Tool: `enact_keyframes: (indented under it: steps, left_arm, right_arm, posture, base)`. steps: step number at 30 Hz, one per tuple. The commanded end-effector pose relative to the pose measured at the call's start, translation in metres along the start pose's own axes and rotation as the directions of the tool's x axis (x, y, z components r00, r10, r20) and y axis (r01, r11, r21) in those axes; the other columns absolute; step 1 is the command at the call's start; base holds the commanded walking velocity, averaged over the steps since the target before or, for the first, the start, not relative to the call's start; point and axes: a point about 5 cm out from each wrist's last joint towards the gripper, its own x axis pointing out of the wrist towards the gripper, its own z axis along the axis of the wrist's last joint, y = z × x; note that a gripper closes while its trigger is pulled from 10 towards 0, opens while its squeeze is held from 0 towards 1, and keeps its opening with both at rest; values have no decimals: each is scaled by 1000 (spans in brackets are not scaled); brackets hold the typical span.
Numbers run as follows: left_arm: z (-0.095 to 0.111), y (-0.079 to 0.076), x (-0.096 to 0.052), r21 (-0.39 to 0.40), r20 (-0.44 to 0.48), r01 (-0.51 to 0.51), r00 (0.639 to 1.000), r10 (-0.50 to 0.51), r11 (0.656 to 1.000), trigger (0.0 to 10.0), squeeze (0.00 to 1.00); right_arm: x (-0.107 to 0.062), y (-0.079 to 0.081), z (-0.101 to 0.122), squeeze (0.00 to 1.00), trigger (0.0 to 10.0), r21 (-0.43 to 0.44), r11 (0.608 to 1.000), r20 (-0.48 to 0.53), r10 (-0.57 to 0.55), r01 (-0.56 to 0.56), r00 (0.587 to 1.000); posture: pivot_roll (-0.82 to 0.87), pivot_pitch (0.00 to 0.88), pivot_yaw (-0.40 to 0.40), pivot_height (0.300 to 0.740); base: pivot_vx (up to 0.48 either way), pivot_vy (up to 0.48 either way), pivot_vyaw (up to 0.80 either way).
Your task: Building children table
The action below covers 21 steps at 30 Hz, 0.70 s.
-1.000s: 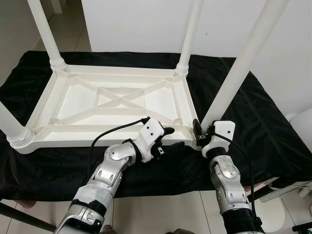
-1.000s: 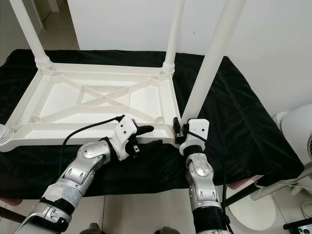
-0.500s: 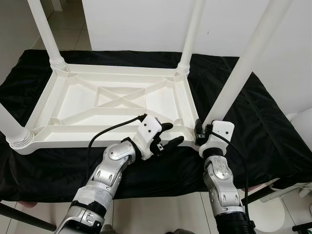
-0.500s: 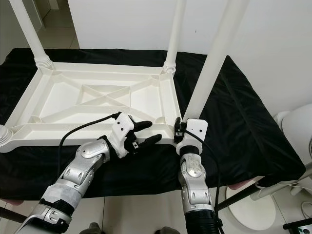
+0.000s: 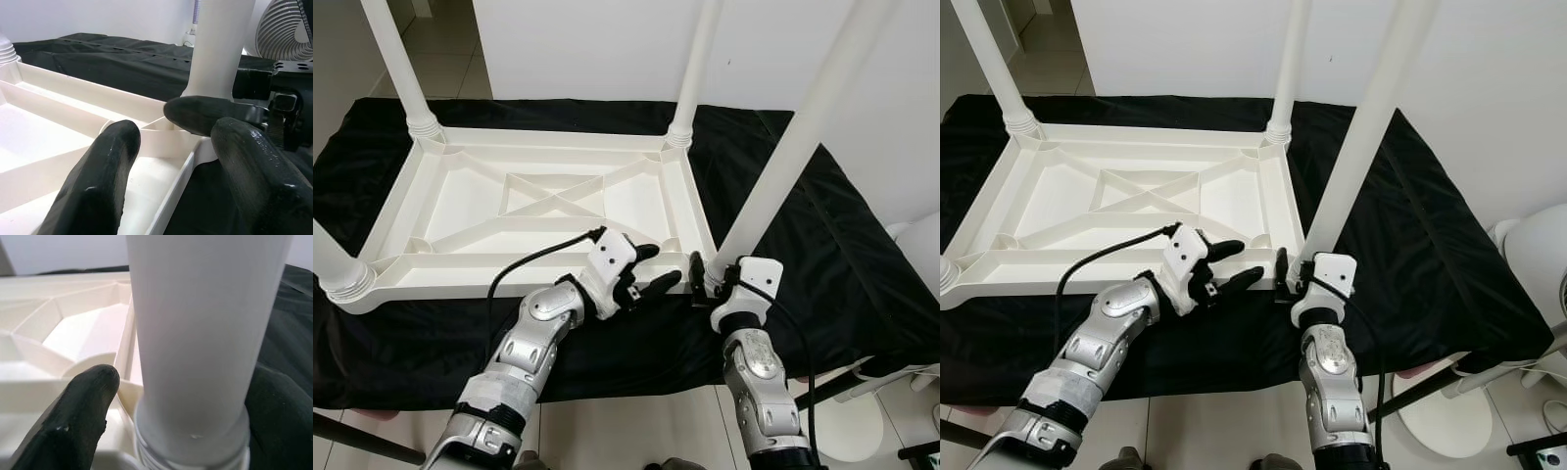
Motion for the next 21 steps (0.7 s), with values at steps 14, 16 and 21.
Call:
enact_keyframes:
  steps: [14,16,21]
  left_arm:
    - [5,-3,3,3,-4,70,998,-70,998,10000,0]
    - [6,-3,2,2,-6,76,997,-76,997,10000,0]
    - [6,-5,2,10,-15,96,995,-95,995,10000,0]
  right_arm:
    - [5,-26,-1,0,10000,-85,944,-65,314,-319,947]
    - [7,-25,0,0,10000,-85,935,-66,339,-344,938]
    - [17,-20,3,0,10000,-95,896,-77,427,-433,901]
  posture:
    - [-3,0,-14,740]
    - [-3,0,-14,740]
    - [13,0,-12,740]
  base:
    - [0,0,0]
    - [0,0,0]
    - [0,0,0]
